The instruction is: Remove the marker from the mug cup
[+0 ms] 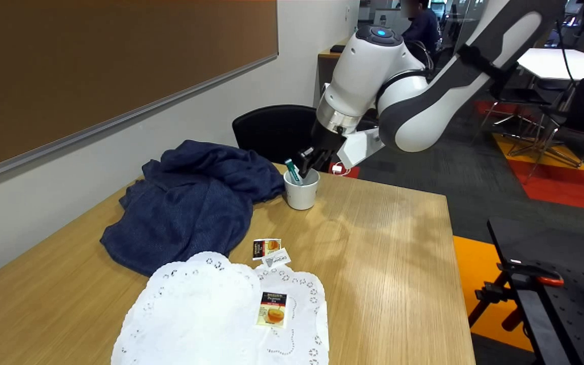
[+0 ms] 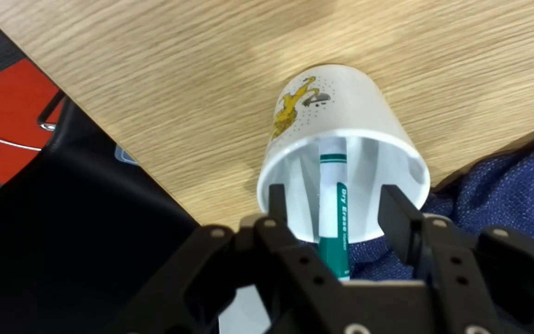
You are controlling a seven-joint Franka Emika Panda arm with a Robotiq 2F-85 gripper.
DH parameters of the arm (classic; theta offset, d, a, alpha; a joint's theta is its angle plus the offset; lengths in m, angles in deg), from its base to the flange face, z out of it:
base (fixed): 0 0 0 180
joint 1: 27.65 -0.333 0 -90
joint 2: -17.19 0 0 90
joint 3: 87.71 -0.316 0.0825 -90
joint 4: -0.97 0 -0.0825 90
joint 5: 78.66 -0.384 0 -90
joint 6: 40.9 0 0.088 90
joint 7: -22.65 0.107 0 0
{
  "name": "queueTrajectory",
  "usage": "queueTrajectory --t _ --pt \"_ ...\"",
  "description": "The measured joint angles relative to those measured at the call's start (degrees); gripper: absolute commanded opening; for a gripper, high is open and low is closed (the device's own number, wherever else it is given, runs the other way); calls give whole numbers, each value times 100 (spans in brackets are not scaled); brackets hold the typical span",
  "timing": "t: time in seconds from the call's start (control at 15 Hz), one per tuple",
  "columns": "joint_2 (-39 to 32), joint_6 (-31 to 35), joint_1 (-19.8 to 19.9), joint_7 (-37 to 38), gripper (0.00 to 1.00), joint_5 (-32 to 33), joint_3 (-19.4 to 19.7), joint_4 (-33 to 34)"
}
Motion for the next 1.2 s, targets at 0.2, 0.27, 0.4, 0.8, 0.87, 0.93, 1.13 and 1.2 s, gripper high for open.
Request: queueTrajectory --t 0.2,0.27,0.4,0.8,0.87,0.93,1.13,1.2 --pt "-94 0 -508 -1174 50 -1405 459 86" --pt "-124 -2 -667 -1483 50 -1784 591 125" --pt "-205 -19 -921 -1951 49 -2348 808 223" --pt "-458 -135 -1274 -2524 45 -3054 1101 505" --pt "-493 -149 -1303 -2570 45 -3102 1125 539" --pt "-530 -160 -1322 -2605 45 -3150 1139 575" --pt "-625 -222 -1334 -2615 45 -3188 1146 670" --pt "-655 -253 -1334 -2619 46 -3199 1146 702"
